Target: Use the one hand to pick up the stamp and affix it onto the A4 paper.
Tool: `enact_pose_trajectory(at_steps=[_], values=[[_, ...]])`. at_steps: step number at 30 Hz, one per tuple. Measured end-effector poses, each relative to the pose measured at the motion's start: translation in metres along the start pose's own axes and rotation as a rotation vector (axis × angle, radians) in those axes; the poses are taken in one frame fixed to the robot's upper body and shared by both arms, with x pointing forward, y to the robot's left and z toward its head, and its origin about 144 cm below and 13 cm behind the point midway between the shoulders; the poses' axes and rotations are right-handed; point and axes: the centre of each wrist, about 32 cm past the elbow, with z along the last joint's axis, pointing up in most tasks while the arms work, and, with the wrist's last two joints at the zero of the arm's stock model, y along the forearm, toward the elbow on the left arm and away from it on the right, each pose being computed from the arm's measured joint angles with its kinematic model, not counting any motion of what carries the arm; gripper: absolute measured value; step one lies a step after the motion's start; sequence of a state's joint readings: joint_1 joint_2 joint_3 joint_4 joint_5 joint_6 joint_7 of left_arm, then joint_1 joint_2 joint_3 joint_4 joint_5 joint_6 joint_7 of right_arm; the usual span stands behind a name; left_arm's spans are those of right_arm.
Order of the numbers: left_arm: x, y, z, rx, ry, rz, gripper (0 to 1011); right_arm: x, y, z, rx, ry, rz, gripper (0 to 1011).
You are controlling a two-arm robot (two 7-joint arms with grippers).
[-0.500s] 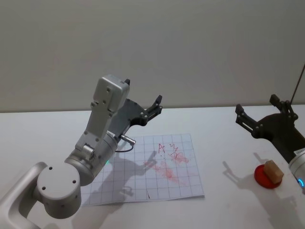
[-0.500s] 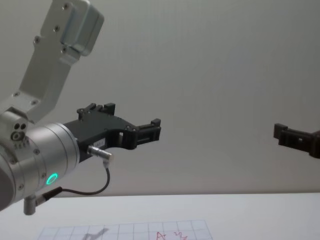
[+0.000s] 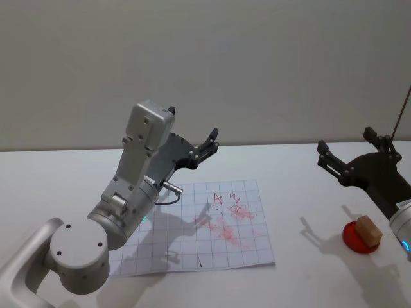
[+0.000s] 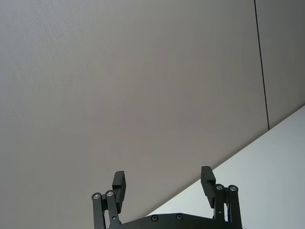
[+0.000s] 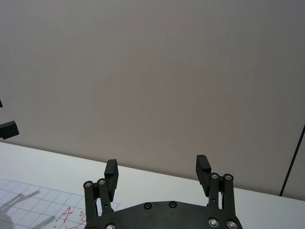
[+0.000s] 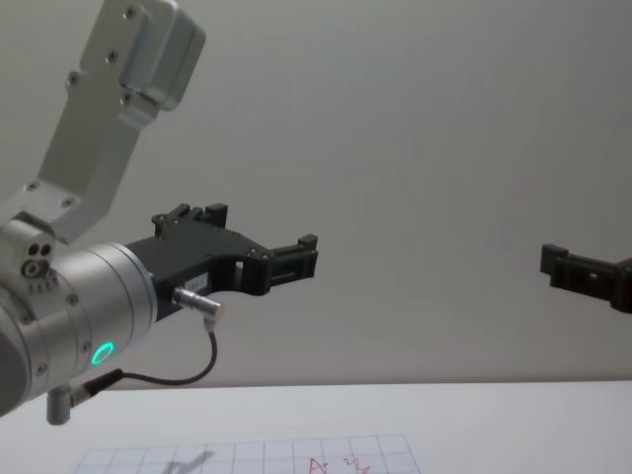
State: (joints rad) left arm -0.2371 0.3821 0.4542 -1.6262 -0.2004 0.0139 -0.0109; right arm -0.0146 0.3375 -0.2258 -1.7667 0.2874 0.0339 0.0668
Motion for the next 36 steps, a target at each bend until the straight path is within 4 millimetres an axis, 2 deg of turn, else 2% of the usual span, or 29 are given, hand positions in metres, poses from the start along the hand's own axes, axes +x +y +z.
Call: enact_pose_trajectory(at_steps=[22,26,36], values=[[0.0,0.0,0.0,0.0,0.0,0.0,1001,0.0,0.0,0.0,-0.001,-0.001,0.0,1001],[0.0,0.0,0.0,0.0,0.0,0.0,1001,0.003,-0.004,-0.002,-0.011,0.0,-0.003,1001],[0.0,0.0,0.0,0.0,0.0,0.0,1001,0.022,-0.028,-0.008,-0.078,0.005,-0.022,1001]])
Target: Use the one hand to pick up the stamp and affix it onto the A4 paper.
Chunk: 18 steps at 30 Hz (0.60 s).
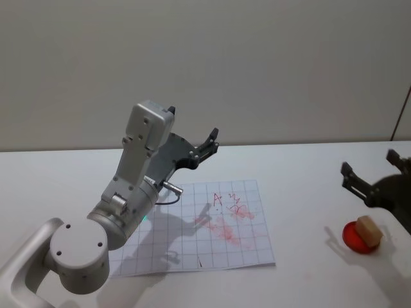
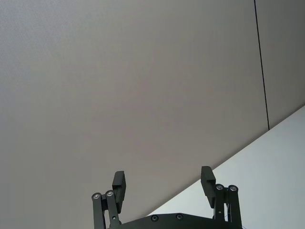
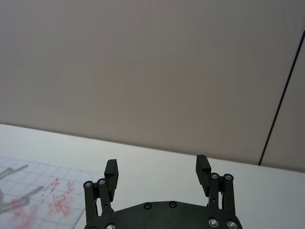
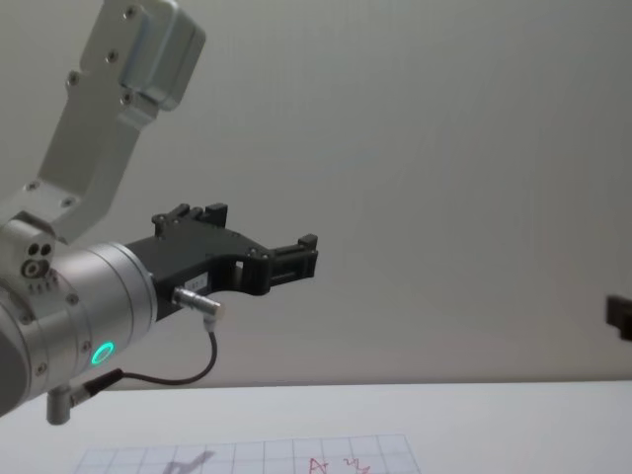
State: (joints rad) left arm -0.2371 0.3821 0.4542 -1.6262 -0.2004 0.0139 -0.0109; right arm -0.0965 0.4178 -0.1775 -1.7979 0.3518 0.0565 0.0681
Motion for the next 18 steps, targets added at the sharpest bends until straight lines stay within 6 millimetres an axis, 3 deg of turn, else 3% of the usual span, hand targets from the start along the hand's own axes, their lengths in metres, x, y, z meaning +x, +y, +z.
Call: enact_pose_trajectory(at_steps=[18], values=[[0.0,0.0,0.0,0.0,0.0,0.0,1001,0.018,-0.028,-0.021,-0.198,0.004,-0.002,1001]])
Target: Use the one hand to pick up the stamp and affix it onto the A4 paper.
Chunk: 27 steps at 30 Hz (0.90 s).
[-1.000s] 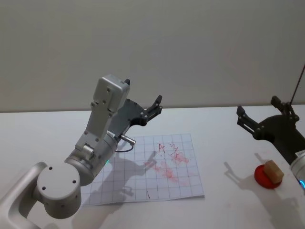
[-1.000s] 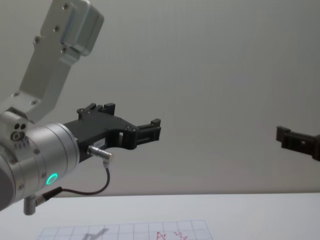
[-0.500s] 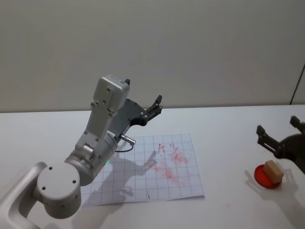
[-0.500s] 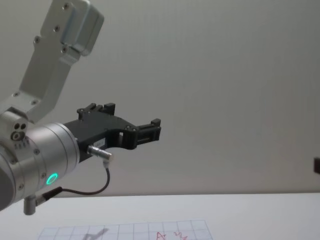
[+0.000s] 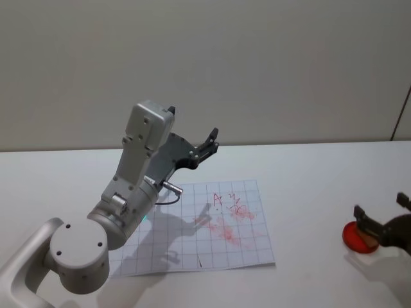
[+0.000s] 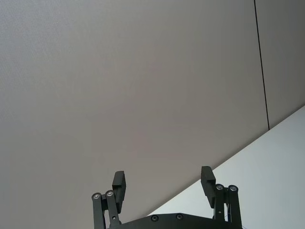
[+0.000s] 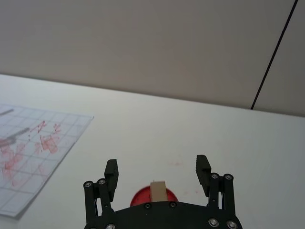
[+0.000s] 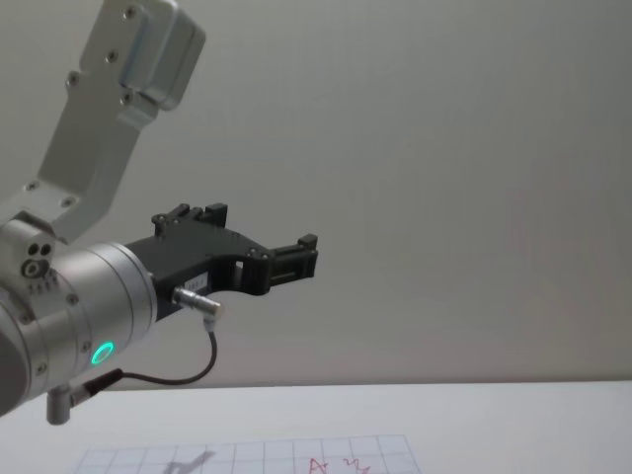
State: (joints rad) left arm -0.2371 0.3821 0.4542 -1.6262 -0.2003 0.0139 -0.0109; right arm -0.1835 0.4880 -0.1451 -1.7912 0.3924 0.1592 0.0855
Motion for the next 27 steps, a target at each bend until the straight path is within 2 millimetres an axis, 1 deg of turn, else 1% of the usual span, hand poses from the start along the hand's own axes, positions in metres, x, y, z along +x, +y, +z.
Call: enact_pose_trajectory(at_steps=[8,21,24,27], values=[[0.0,0.0,0.0,0.0,0.0,0.0,1001,0.004,0.001,-0.011,-0.092,-0.015,0.004,1001],[0.0,0.0,0.0,0.0,0.0,0.0,1001,0.006,0.01,-0.019,-0.159,-0.037,0.011,1001],[0.0,0.0,0.0,0.0,0.0,0.0,1001,0.006,0.011,-0.02,-0.166,-0.04,0.012,966],[0.0,0.0,0.0,0.0,0.0,0.0,1001,0.006,0.012,-0.021,-0.173,-0.043,0.013,884]])
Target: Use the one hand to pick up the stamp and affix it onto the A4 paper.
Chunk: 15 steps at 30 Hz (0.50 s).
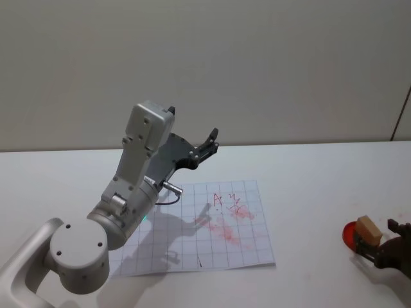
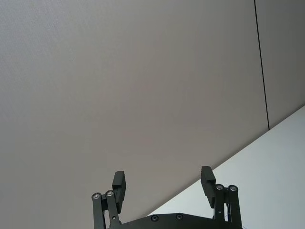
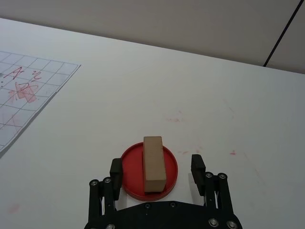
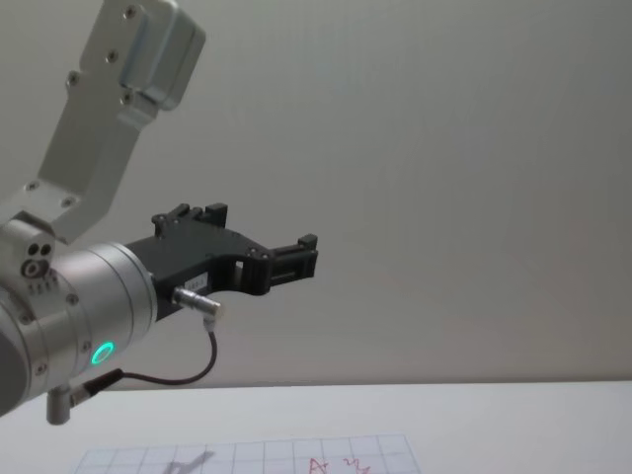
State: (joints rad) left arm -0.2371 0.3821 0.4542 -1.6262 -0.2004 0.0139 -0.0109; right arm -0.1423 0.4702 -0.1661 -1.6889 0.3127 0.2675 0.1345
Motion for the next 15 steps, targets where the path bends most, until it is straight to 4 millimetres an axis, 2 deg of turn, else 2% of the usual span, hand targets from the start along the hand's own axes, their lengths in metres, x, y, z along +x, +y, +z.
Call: enact_pose_trajectory(at_steps=[6,7,9,10,13,15], values=[[0.0,0.0,0.0,0.0,0.0,0.0,1001,0.0001,0.0015,-0.0006,-0.007,-0.003,0.001,746],[0.0,0.0,0.0,0.0,0.0,0.0,1001,0.0002,0.0018,-0.0006,-0.008,-0.004,0.001,688],[0.0,0.0,0.0,0.0,0.0,0.0,1001,0.0002,0.0021,-0.0007,-0.009,-0.004,0.001,648],[0.0,0.0,0.0,0.0,0.0,0.0,1001,0.0002,0.0024,-0.0009,-0.011,-0.004,0.002,589],[0.0,0.0,0.0,0.0,0.0,0.0,1001,0.0002,0.0026,-0.001,-0.012,-0.005,0.002,534],[0.0,0.0,0.0,0.0,0.0,0.0,1001,0.0003,0.003,-0.0012,-0.014,-0.005,0.002,445]])
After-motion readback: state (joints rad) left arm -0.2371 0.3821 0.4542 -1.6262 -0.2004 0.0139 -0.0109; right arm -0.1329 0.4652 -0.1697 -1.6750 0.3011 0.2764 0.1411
